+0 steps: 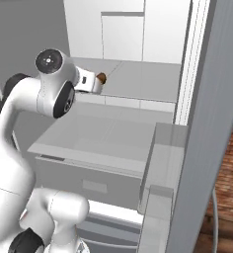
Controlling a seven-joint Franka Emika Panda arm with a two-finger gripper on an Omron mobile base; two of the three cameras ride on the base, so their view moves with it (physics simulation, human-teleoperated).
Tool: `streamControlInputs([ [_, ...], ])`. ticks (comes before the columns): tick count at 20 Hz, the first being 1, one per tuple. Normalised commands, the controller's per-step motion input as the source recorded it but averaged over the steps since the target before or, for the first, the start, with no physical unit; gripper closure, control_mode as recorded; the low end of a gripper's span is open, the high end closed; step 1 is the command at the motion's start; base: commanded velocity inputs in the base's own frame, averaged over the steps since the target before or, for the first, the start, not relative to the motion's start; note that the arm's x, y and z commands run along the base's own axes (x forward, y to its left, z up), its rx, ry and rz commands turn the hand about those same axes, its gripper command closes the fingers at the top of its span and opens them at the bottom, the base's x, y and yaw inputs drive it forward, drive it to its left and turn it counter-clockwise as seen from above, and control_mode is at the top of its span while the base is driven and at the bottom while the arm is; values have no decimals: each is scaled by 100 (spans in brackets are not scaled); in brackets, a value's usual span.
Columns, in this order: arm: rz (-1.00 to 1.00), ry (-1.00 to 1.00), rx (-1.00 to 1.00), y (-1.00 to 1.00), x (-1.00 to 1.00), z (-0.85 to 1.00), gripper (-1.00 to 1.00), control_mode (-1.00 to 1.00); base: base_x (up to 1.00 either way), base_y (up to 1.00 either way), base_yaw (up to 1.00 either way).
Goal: Gather the lime and garlic from the fridge and place them on a tray on the dining counter. Then gather the chicken drumsticks from the fridge and place them on the other tray.
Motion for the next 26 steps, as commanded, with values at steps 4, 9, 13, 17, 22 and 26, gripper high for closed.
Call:
streamControlInputs([
  [4,0,2,0,-2,71,0,-100,-100,0,0,0],
  [9,0,0,0,0,70,0,-100,-100,0,0,0],
  [13,0,5,0,-9,55,0,-100,-100,0,0,0],
  [17,0,7,0,-20,46,0,-100,-100,0,0,0],
  [22,0,2,0,-13,40,-1,-100,-100,0,0,0],
  [26,0,2,0,-1,43,-10,-100,-100,0,0,0],
])
